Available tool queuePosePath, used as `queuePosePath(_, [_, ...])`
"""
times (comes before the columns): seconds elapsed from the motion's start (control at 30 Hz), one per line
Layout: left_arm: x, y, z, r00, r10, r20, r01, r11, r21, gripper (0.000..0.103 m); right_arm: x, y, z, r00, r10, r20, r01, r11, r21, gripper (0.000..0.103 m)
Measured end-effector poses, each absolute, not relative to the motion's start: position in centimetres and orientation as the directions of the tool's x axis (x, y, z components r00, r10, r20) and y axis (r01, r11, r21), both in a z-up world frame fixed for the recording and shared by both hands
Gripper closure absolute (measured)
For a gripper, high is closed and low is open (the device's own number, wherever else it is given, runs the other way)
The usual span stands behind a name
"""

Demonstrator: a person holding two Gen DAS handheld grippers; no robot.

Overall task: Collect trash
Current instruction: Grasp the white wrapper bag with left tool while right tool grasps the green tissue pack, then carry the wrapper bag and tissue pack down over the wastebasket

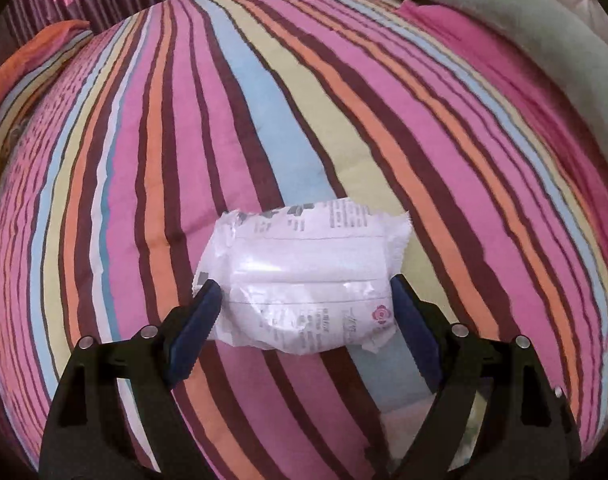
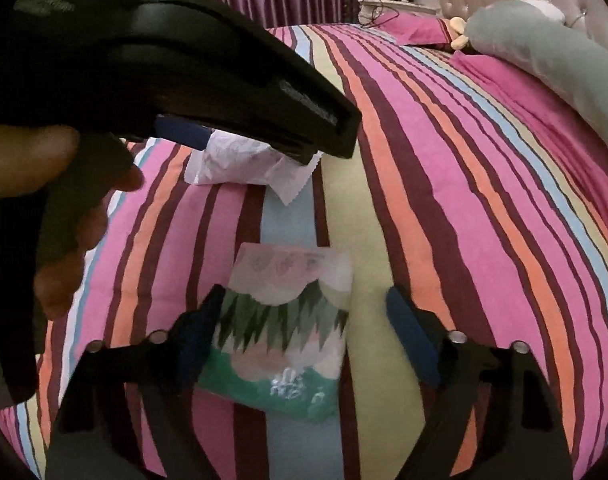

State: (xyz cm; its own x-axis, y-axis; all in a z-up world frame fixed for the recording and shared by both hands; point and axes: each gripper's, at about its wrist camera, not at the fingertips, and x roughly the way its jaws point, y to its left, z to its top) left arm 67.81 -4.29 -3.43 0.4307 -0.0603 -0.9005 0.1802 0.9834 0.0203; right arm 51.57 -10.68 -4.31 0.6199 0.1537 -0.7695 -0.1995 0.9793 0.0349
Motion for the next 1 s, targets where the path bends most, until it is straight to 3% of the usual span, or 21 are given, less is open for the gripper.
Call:
queuePosePath(0.13, [68.3,-3.9,-4.0,0.434,-0.052,-0.899,0.129,0.992,0.004,0.043,51.7,-11.4,-4.3,0.628,0.136,-0.766,-0.195,0.981,0.014,0.054])
queuePosePath(0.3, [67.7,-3.7,-3.6,0.458,-0.055,-0.887,0.118,0.993,-0.001,0.051,51.6,-12.0,-4.1,0.629,0.164,-0.76,-0.206,0.978,0.041,0.055])
queuePosePath(0.63, [61.9,0.2,0.1,0.538,-0.072,-0.84,0.062,0.997,-0.046,0.051,47.7,-13.2,-1.5,0.638,0.176,-0.749,-0.193,0.979,0.066,0.055])
queuePosePath(1.0, [47.1,4.7,3.9,0.576,-0.078,-0.814,0.035,0.997,-0.071,0.051,38.0,-14.4,0.9,0.594,0.204,-0.778,-0.215,0.972,0.091,0.055])
